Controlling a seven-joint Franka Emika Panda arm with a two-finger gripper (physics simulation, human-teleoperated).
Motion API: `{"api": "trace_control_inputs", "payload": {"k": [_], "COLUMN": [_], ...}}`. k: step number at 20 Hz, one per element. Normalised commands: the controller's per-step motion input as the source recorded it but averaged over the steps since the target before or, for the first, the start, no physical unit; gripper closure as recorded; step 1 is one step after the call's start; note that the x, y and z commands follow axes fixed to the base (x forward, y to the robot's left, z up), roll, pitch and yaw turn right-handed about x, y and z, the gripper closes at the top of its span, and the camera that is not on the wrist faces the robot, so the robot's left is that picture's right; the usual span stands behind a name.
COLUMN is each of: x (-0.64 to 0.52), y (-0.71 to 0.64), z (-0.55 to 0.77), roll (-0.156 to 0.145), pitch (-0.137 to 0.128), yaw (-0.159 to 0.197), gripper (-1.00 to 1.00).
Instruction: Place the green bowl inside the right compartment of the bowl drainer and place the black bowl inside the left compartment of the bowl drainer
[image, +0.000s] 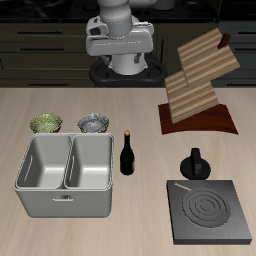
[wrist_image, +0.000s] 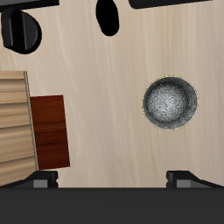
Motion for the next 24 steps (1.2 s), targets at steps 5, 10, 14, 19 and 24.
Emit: {"api": "trace_control_inputs", "payload": {"k": [5,10,14,19,24], "x": [0.12,0.08,0.09,0.24,0.20], "y": [-0.44,-0.44,-0.49,-0.53,-0.41], "z": [0.05,0.04,0.07,0.05,0.08], "roll": [0.013,-0.055,-0.019,0.022,-0.006], "pitch": [-0.010,-0.020,-0.006,0.020,-0.035], "yaw": [0.012,0.038,0.032,-0.007,-0.024], "gripper": [-1.00,-1.00,-1.00,-1.00,-1.00]}}
